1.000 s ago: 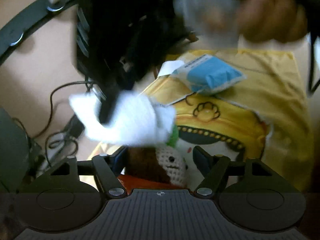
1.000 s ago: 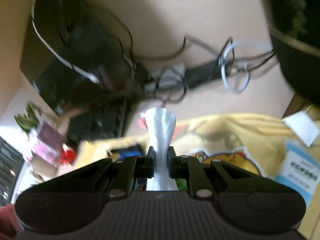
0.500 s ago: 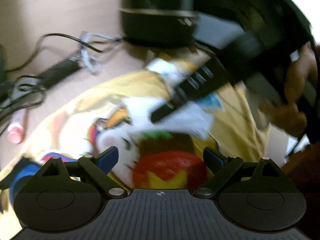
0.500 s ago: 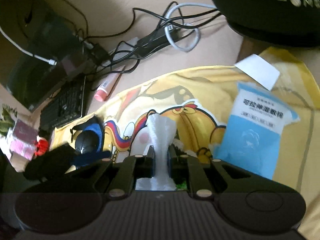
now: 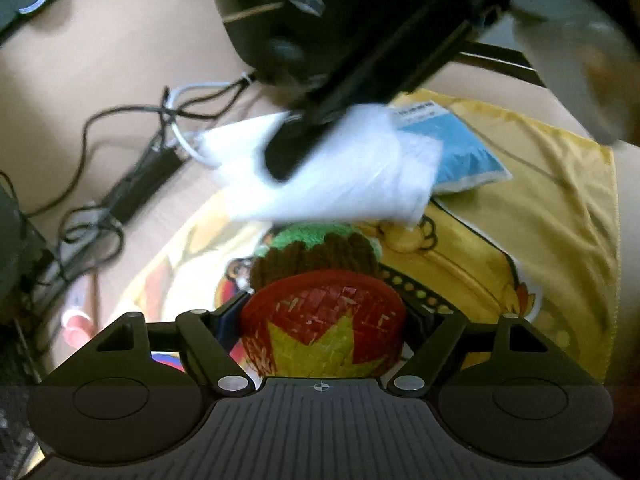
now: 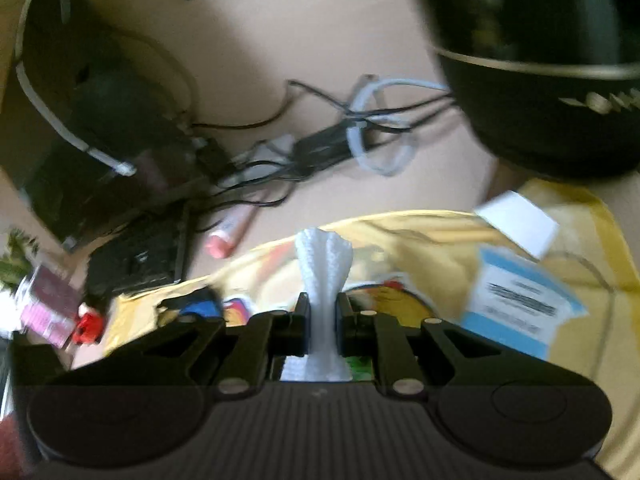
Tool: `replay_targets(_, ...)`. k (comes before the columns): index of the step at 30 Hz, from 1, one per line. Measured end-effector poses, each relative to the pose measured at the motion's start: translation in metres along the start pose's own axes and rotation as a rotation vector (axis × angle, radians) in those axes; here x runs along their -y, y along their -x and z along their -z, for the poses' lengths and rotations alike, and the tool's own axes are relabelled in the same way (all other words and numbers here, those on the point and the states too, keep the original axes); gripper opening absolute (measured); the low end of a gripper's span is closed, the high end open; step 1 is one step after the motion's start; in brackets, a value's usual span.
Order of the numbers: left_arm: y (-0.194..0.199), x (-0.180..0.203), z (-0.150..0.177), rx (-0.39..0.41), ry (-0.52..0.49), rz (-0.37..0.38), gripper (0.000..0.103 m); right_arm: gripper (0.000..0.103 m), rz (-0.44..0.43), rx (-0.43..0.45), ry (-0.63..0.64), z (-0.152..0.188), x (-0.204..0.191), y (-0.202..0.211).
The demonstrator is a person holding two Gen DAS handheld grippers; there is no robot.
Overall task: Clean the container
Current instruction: 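Wipe the doll with the towel in the right gripper while the left gripper holds it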
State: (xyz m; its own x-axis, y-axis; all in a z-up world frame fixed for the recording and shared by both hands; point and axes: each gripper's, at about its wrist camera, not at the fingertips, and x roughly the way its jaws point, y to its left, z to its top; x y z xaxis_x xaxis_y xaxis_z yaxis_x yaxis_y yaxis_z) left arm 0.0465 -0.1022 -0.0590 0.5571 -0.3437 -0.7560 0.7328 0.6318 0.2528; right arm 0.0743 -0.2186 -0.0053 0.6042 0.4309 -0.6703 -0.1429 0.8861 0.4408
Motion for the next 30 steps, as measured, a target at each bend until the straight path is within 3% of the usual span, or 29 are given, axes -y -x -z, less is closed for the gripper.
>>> replay_targets(4, 0.005, -0.003, 0.007, -0.016, 0.031, 0.013, 0.086, 0.014, -0.030, -0.070, 0.143, 0.019, -0.028, -0.015)
replay_targets(7, 0.016, -0.012, 0.014, -0.024, 0.107, 0.048, 0.094, 0.014, -0.037, -0.077, 0.090, 0.019, -0.017, -0.019)
replay_targets(13, 0.039, -0.030, 0.026, 0.006, 0.259, 0.115, 0.094, 0.014, 0.056, -0.081, -0.005, 0.010, 0.021, -0.022)
replay_targets(17, 0.040, -0.039, 0.030, 0.003, 0.331, 0.134, 0.094, 0.014, 0.142, -0.080, 0.027, 0.012, 0.027, -0.022)
replay_targets(22, 0.031, -0.040, 0.031, -0.039, 0.363, 0.151, 0.094, 0.014, 0.000, -0.060, 0.017, 0.010, 0.006, -0.004)
replay_targets(25, 0.029, -0.039, 0.031, -0.047, 0.351, 0.146, 0.095, 0.014, -0.077, -0.046, 0.088, 0.009, -0.020, 0.006)
replay_targets(30, 0.031, -0.035, 0.032, -0.056, 0.338, 0.146, 0.097, 0.014, -0.056, -0.101, 0.212, 0.023, -0.042, -0.005)
